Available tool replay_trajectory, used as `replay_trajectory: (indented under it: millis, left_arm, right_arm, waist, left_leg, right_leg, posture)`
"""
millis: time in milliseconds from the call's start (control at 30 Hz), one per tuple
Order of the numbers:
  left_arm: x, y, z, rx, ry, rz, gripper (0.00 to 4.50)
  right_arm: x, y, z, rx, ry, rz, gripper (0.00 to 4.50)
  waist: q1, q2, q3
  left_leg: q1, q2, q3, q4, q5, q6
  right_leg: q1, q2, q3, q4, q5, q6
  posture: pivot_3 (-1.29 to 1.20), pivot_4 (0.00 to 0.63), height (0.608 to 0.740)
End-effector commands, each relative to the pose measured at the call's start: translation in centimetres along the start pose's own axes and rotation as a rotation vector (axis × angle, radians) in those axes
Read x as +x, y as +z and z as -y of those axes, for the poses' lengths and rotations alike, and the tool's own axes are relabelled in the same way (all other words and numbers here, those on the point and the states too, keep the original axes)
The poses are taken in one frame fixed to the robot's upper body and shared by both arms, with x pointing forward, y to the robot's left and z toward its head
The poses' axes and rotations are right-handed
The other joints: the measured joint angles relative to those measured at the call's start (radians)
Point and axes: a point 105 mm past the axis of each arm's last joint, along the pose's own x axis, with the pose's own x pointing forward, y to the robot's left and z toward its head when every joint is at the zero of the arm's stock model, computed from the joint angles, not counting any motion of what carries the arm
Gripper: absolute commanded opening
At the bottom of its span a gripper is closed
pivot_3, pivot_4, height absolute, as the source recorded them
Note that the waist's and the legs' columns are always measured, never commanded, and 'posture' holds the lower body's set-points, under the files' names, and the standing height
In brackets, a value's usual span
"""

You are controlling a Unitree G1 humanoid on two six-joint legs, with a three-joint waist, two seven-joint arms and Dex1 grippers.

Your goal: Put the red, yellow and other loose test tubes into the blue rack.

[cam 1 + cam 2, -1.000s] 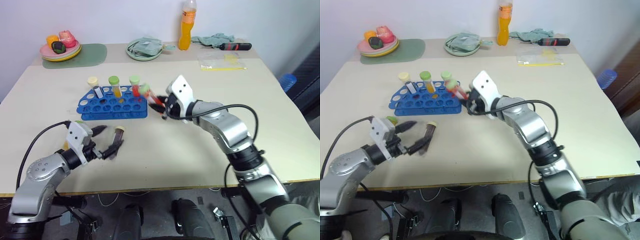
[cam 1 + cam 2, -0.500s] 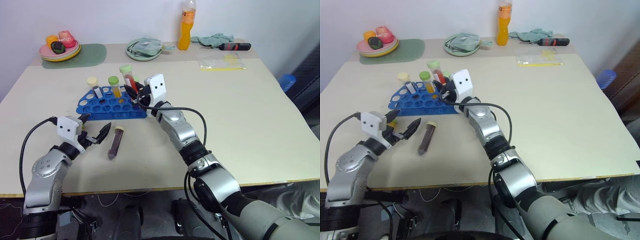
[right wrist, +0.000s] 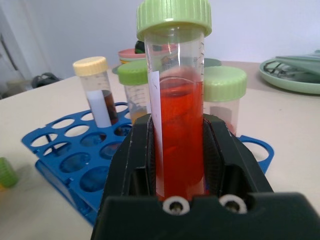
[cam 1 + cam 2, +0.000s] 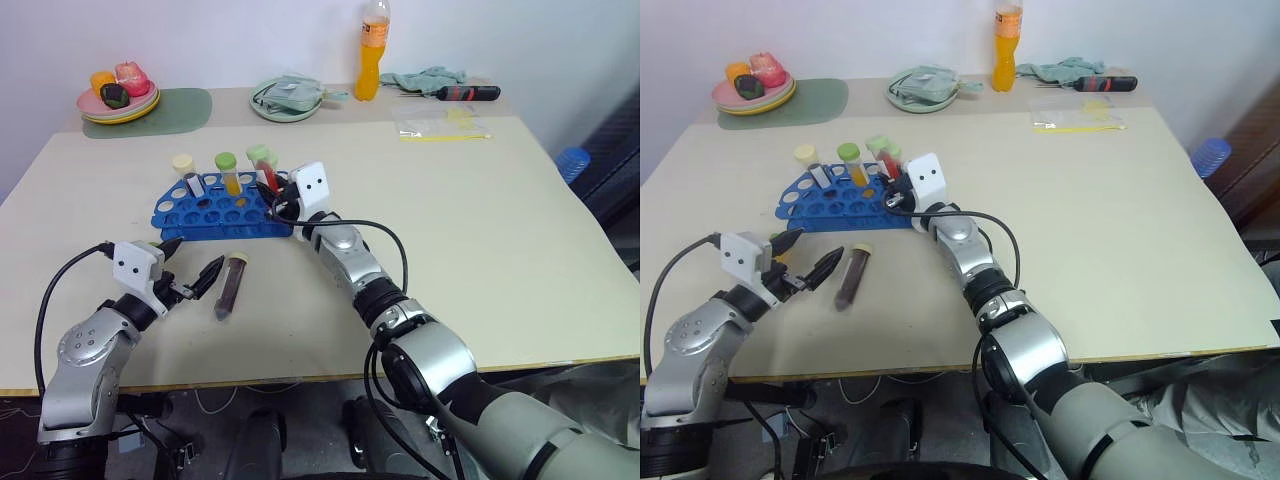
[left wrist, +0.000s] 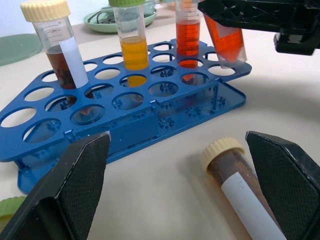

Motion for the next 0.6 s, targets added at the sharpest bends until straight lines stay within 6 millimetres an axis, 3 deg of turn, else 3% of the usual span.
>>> replay_trajectory:
  millis: [33,200,367,500,600]
  left_arm:
    - [0.1,1.4,0.3,0.016,-0.015,0.043,4.50]
    - [0.1,1.5,0.6,0.012,-0.021,0.041,4.50]
    - [0.0,2.0,0.8,0.011,-0.010,0.047,4.50]
    - [-0.3,2.0,1.1,0.001,-0.010,0.033,4.50]
    - [-0.2,1.8,1.6,-0.011,-0.027,0.027,4.50]
  right_arm:
    - [1.3,1.9,-2.6,0.026,0.050,0.069,0.79]
    - [1.2,2.0,-3.5,0.010,0.095,0.086,0.79]
    - [-0.1,3.7,-3.3,-0.160,0.260,0.055,0.79]
    - [-3.8,6.2,-1.4,-0.249,0.382,-0.077,0.79]
    - [-7.5,6.4,1.1,-0.322,0.447,-0.275,0.79]
  waist:
    - [0.000,0.000,0.000]
    - [-0.001,0.000,0.000]
    - [-0.007,0.000,0.000]
    - [0.008,0.000,0.000]
    - [0.025,0.000,0.000]
  left_leg:
    - [0.000,0.000,0.000,0.000,0.000,0.000]
    - [0.000,0.000,0.000,0.000,0.000,0.000]
    - [0.000,0.000,0.000,0.000,0.000,0.000]
    - [-0.001,0.000,-0.001,0.000,0.000,0.000]
    - [-0.002,-0.002,-0.001,0.001,0.000,0.000]
  right_leg:
    - [0.000,0.000,0.000,0.000,0.000,0.000]
    - [0.000,0.000,0.000,0.000,0.000,0.000]
    - [0.000,0.000,0.000,0.000,0.000,0.000]
    - [0.000,-0.001,0.000,0.000,0.000,0.000]
    - [0.000,-0.003,-0.001,-0.001,0.000,0.000]
  posture:
    - [0.00,0.150,0.740]
    - [0.00,0.150,0.740]
    - [0.00,0.150,0.740]
    - [0.00,0.150,0.740]
    - [0.00,0.150,0.740]
